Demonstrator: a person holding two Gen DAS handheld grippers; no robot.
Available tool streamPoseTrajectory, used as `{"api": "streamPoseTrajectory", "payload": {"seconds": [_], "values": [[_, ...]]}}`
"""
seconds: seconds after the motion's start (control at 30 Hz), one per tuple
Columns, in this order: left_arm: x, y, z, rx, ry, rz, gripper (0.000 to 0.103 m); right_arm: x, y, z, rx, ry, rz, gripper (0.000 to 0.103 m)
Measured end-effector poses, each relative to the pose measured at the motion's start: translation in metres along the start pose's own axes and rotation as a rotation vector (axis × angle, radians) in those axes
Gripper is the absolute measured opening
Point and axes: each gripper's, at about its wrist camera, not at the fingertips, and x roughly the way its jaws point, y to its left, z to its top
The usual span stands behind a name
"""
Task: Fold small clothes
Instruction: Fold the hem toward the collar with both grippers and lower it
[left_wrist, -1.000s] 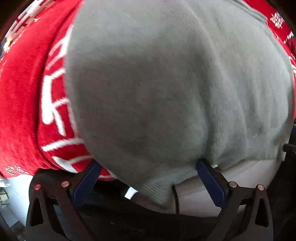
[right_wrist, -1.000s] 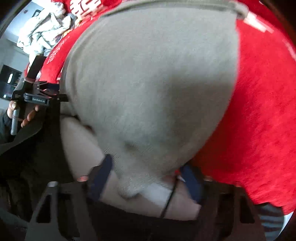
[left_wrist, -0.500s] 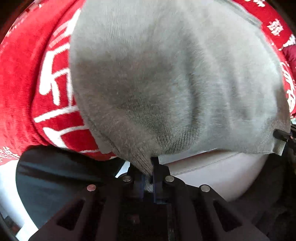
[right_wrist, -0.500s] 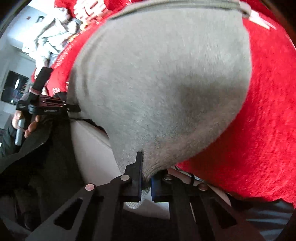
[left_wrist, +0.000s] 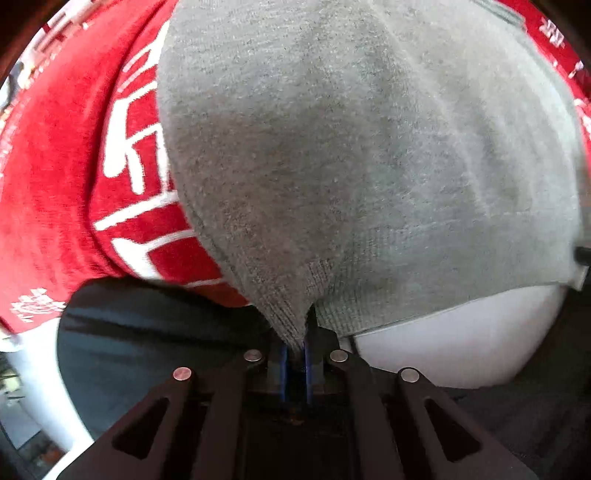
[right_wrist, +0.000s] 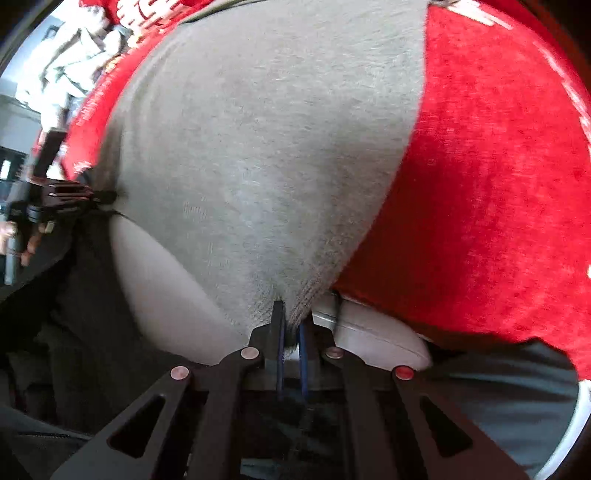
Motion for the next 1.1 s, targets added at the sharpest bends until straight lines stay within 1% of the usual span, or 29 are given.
{"api": "streamPoseTrajectory", "payload": {"seconds": [0.03, 0.1, 0.13, 0.17, 0.2, 0.23, 0.33, 0.4, 0.47, 0.5, 0.53, 0.57, 0.6, 0.63, 0.67, 0.77, 0.83, 0.87, 0.97, 1.0, 1.1], "values": [[0.002, 0.003, 0.002, -0.02, 0.006, -0.029, 0.007, -0.001, -0.006, 0.003, 0.029, -0.009, 0.029, 0.01], [0.008, 0.009, 0.005, -0.051, 0.028, -0.059, 0.007, 0.0, -0.017, 0.006, 0.08, -0.016, 0.062, 0.022], [0.011, 0.01, 0.008, -0.058, 0.036, -0.065, 0.007, 0.0, -0.021, 0.006, 0.094, -0.014, 0.064, 0.041], [0.014, 0.011, 0.011, -0.06, 0.047, -0.067, 0.007, 0.002, -0.023, 0.008, 0.107, -0.01, 0.061, 0.062], [0.018, 0.009, 0.015, -0.059, 0.059, -0.063, 0.007, 0.002, -0.025, 0.008, 0.115, -0.011, 0.062, 0.067], [0.021, 0.009, 0.02, -0.054, 0.069, -0.058, 0.007, 0.002, -0.025, 0.009, 0.119, -0.013, 0.07, 0.069], [0.028, -0.002, 0.03, -0.038, 0.097, -0.041, 0.007, 0.008, -0.025, 0.016, 0.144, -0.011, 0.097, 0.069], [0.033, -0.003, 0.035, -0.027, 0.11, -0.034, 0.007, 0.017, -0.022, 0.019, 0.155, 0.006, 0.142, 0.069], [0.037, -0.009, 0.035, -0.035, 0.119, -0.049, 0.007, 0.028, -0.015, 0.024, 0.154, 0.023, 0.155, 0.069], [0.04, -0.009, 0.025, -0.047, 0.115, -0.064, 0.007, 0.031, -0.014, 0.026, 0.155, 0.024, 0.152, 0.069], [0.04, -0.008, 0.025, -0.06, 0.107, -0.086, 0.007, 0.03, -0.015, 0.027, 0.156, 0.02, 0.151, 0.069], [0.041, 0.003, 0.019, -0.06, 0.101, -0.099, 0.007, 0.03, -0.017, 0.026, 0.159, 0.018, 0.154, 0.068], [0.038, 0.013, 0.015, -0.061, 0.092, -0.112, 0.007, 0.029, -0.018, 0.025, 0.157, 0.011, 0.154, 0.062], [0.036, 0.013, 0.013, -0.065, 0.08, -0.124, 0.007, 0.027, -0.017, 0.025, 0.14, 0.004, 0.151, 0.015], [0.033, 0.013, 0.012, -0.07, 0.063, -0.128, 0.007, 0.022, -0.012, 0.022, 0.112, -0.003, 0.139, 0.006], [0.02, 0.022, 0.008, -0.078, -0.005, -0.153, 0.007, 0.006, 0.001, 0.018, 0.025, -0.054, 0.105, 0.006], [0.007, 0.021, 0.005, -0.08, -0.066, -0.172, 0.007, -0.007, 0.004, 0.014, -0.006, -0.093, 0.111, 0.006], [0.0, 0.022, -0.001, -0.074, -0.098, -0.178, 0.007, -0.015, 0.007, 0.012, -0.026, -0.118, 0.128, 0.006], [-0.026, 0.016, -0.017, -0.056, -0.231, -0.204, 0.007, -0.034, 0.016, 0.006, -0.074, -0.203, 0.167, 0.006], [-0.037, 0.014, -0.021, -0.048, -0.289, -0.212, 0.007, -0.042, 0.016, 0.004, -0.09, -0.231, 0.181, 0.006], [-0.057, 0.016, -0.027, -0.034, -0.42, -0.253, 0.007, -0.061, 0.02, 0.002, -0.119, -0.308, 0.215, 0.006]]}}
